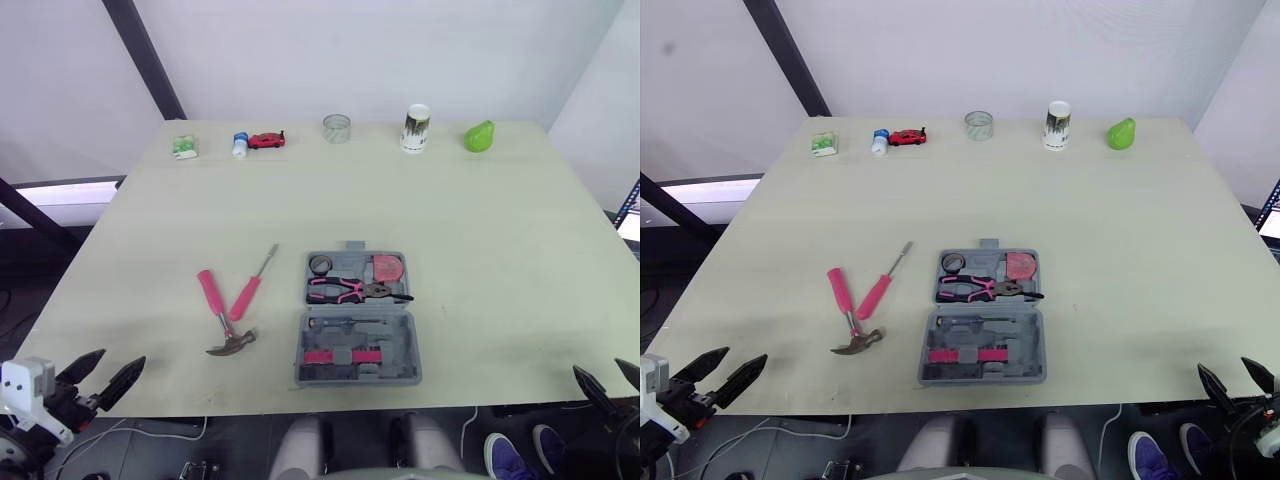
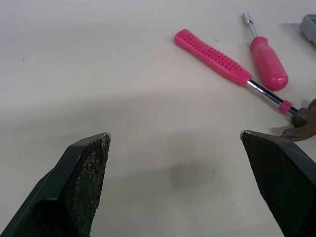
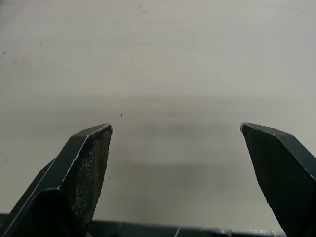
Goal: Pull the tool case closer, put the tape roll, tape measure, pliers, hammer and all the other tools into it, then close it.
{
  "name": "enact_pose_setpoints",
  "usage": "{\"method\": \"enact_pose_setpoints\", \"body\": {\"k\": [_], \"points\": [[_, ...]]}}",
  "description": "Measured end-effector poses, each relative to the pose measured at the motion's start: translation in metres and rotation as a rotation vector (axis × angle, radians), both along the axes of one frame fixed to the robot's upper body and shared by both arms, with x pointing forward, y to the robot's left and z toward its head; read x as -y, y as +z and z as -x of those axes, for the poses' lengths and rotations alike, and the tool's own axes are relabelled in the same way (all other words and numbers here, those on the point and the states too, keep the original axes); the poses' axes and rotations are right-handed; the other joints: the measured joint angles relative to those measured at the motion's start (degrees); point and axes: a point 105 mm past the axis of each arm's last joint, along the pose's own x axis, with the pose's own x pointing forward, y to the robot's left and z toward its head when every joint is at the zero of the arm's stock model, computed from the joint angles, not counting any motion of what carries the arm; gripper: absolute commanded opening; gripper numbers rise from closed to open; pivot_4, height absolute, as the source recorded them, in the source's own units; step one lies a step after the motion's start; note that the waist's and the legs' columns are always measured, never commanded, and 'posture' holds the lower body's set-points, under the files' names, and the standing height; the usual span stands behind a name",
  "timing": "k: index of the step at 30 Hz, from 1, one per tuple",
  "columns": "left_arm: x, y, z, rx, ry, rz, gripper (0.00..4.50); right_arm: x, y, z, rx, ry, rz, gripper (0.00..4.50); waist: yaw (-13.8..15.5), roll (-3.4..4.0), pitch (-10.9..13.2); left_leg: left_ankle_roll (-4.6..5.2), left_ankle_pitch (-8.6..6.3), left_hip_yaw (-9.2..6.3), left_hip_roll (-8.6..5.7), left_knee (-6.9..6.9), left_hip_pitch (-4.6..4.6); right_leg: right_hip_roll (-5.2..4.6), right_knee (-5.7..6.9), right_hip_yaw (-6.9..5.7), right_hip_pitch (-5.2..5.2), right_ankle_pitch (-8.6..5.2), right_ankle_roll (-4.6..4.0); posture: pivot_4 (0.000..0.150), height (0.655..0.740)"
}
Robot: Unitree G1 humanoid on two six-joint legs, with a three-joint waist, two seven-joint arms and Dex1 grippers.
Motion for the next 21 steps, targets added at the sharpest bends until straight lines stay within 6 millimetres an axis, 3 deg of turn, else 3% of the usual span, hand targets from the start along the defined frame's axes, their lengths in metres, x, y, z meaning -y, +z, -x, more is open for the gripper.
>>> {"method": "enact_pose_setpoints", "body": {"k": [6, 10, 15, 18, 19, 21], "points": [[0.009, 0.009, -0.01, 0.032, -0.054, -0.017, 4.5, -0.002, 0.012, -0.003, 0.039, 0.066, -0.001, 4.37, 0.03, 0.0, -0.01, -0.01, 0.0, 0.0, 0.02, -0.01, -0.03, -0.14, -0.02, 0.04, 0.01, 0.01, -0.01, 0.15, 0.74], [0.028, 0.023, -0.032, 0.089, -0.062, -0.026, 4.5, -0.013, 0.045, -0.018, 0.09, 0.21, 0.024, 4.37, 0.08, 0.17, -0.08, -0.01, -0.01, -0.01, 0.02, -0.01, -0.04, -0.27, -0.01, 0.06, 0.01, 0.01, -0.01, 0.15, 0.74], [0.062, 0.028, -0.055, 0.111, -0.043, 0.003, 4.5, -0.049, 0.08, -0.041, 0.166, 0.394, 0.009, 4.37, 0.02, 0.15, -0.13, -0.02, -0.01, -0.04, 0.01, -0.07, -0.08, -0.29, -0.05, 0.01, 0.0, 0.04, 0.03, 0.15, 0.74], [0.079, 0.024, -0.066, 0.096, 0.054, 0.027, 4.5, -0.087, 0.099, -0.055, 0.217, 0.562, -0.02, 4.37, 0.08, 0.16, -0.12, -0.01, -0.01, -0.08, 0.0, -0.05, -0.13, -0.28, -0.07, -0.05, 0.0, 0.15, 0.22, 0.15, 0.74], [0.094, 0.021, -0.069, 0.079, 0.048, 0.031, 4.5, -0.102, 0.107, -0.058, 0.238, 0.642, -0.015, 4.37, 0.1, 0.18, -0.12, -0.01, -0.01, -0.07, -0.04, -0.05, -0.13, -0.3, -0.07, -0.03, 0.01, 0.15, 0.22, 0.15, 0.74], [0.107, 0.019, -0.07, 0.064, 0.054, 0.033, 4.5, -0.114, 0.112, -0.059, 0.247, 0.715, -0.005, 4.37, 0.28, 0.16, -0.12, -0.01, -0.01, -0.08, -0.06, -0.05, -0.16, -0.3, -0.09, -0.07, 0.0, 0.15, 0.23, 0.15, 0.74]]}}
